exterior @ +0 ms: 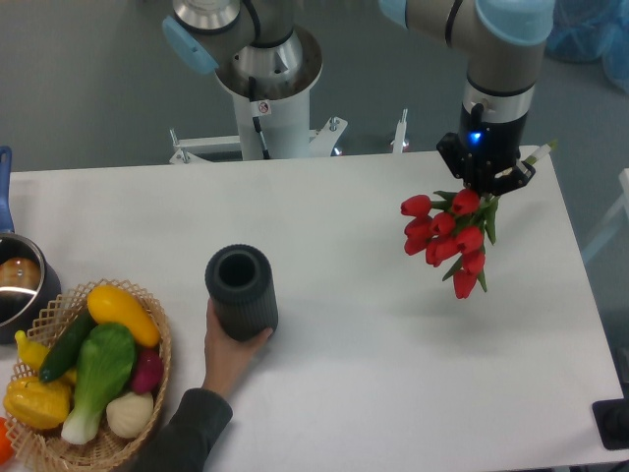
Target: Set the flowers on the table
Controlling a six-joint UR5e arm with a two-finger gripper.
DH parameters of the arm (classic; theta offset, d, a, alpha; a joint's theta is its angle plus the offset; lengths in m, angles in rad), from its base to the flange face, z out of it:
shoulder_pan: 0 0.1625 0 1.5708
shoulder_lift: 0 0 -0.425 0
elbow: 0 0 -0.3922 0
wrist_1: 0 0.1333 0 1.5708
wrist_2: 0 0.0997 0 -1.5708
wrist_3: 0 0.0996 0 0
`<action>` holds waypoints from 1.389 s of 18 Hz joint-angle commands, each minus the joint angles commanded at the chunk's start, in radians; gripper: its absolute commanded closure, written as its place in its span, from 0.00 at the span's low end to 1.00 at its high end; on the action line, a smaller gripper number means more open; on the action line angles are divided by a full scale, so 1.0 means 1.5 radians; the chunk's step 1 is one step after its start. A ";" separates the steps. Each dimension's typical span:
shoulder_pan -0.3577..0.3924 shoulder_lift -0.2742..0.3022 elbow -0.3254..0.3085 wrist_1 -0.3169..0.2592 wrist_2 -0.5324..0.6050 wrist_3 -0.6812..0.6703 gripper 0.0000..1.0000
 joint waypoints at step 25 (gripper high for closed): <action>-0.050 -0.173 0.014 0.089 -0.061 -0.082 0.38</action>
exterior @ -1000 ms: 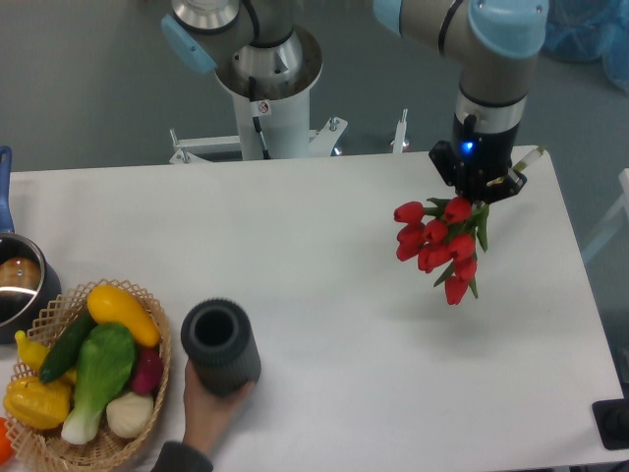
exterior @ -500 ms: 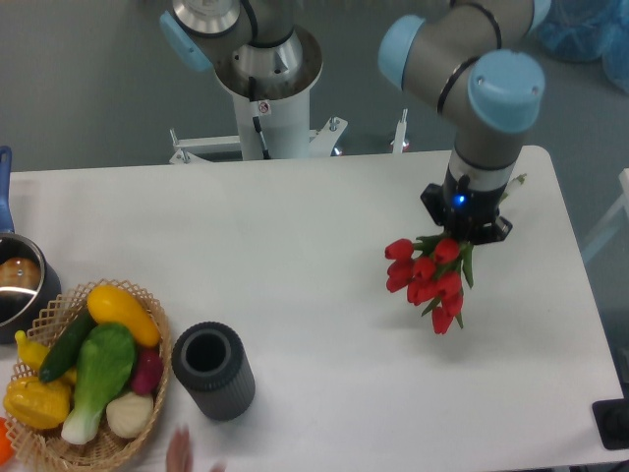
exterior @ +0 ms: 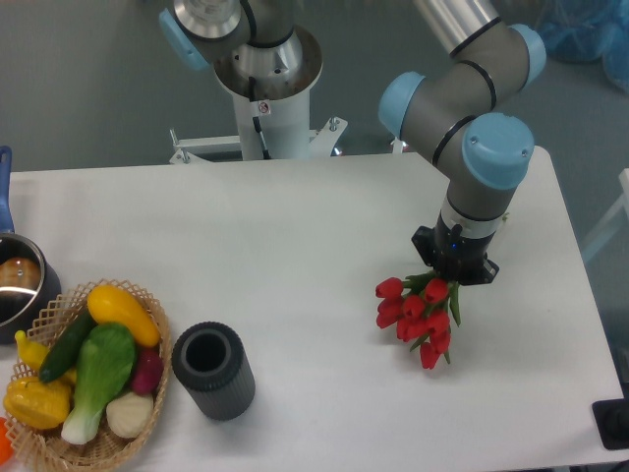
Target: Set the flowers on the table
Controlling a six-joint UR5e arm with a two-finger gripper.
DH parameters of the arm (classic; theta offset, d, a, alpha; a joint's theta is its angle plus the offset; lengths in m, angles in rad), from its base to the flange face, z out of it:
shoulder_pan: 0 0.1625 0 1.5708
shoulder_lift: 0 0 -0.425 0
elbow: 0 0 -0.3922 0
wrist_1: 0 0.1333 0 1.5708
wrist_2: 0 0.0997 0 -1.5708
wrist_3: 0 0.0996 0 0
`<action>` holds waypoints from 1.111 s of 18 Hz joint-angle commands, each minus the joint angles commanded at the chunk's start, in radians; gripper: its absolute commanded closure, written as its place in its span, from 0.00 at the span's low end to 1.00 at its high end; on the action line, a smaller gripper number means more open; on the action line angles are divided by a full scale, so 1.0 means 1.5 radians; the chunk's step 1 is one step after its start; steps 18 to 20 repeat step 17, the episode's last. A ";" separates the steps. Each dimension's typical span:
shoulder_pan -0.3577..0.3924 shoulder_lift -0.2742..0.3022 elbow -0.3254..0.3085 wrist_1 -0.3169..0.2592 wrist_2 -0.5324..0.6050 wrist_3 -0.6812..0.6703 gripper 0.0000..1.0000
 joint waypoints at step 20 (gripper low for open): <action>0.074 0.011 0.013 0.083 0.020 0.060 0.00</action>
